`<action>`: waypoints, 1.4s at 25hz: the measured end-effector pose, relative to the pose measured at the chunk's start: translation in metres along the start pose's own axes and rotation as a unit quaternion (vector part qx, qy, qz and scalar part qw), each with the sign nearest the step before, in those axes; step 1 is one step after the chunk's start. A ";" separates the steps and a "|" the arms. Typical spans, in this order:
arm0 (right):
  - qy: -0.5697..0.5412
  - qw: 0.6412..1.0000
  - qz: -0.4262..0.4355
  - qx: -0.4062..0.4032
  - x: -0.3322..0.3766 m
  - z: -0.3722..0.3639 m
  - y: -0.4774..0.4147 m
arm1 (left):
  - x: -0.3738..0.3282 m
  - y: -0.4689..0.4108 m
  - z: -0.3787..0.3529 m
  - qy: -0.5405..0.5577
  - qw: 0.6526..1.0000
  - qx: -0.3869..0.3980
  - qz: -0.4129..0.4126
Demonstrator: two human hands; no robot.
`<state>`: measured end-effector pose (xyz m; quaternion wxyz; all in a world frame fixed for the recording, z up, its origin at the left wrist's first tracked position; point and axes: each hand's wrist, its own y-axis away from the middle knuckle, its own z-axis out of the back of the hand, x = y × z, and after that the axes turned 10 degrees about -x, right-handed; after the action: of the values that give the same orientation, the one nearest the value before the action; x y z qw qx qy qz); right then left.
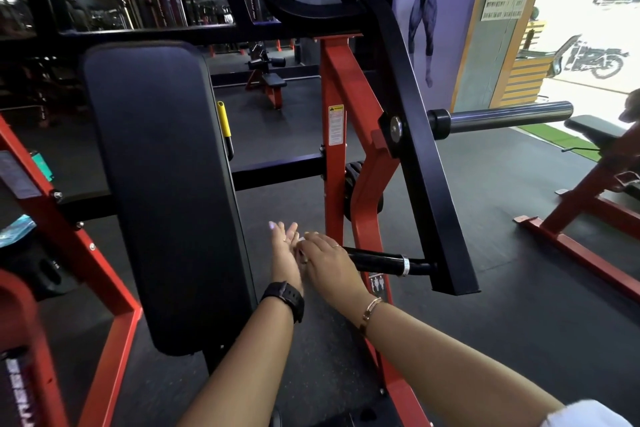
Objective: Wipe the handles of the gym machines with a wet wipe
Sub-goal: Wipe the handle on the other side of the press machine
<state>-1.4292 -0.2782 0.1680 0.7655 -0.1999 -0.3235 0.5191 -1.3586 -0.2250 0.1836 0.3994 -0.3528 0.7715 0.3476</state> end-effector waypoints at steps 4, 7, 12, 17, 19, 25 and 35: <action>0.075 0.992 0.013 0.103 -0.004 -0.002 -0.016 | -0.009 -0.012 0.006 0.047 0.997 -0.030 0.049; 0.157 0.968 0.091 0.175 0.003 -0.004 -0.031 | -0.005 -0.019 0.014 0.052 0.992 -0.039 0.112; 0.133 0.930 0.323 0.115 -0.023 0.002 -0.006 | -0.001 -0.019 0.027 0.068 0.987 -0.016 0.148; 0.097 0.973 0.208 0.013 -0.031 0.006 -0.008 | 0.002 -0.021 0.025 0.073 0.985 0.009 0.157; 0.105 0.962 0.250 0.029 -0.025 -0.005 -0.008 | 0.003 -0.020 0.020 0.062 0.986 0.026 0.154; 0.079 0.977 0.199 -0.007 -0.067 0.015 0.051 | 0.006 -0.016 0.008 -0.054 0.998 -0.012 0.038; 0.064 0.990 -0.074 -0.100 -0.066 0.002 0.075 | 0.029 -0.018 -0.002 -0.576 0.672 0.070 -0.460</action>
<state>-1.4971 -0.3104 0.1019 0.7973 -0.2838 -0.3378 0.4120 -1.3570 -0.2439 0.1553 0.8977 -0.3632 0.1505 0.1990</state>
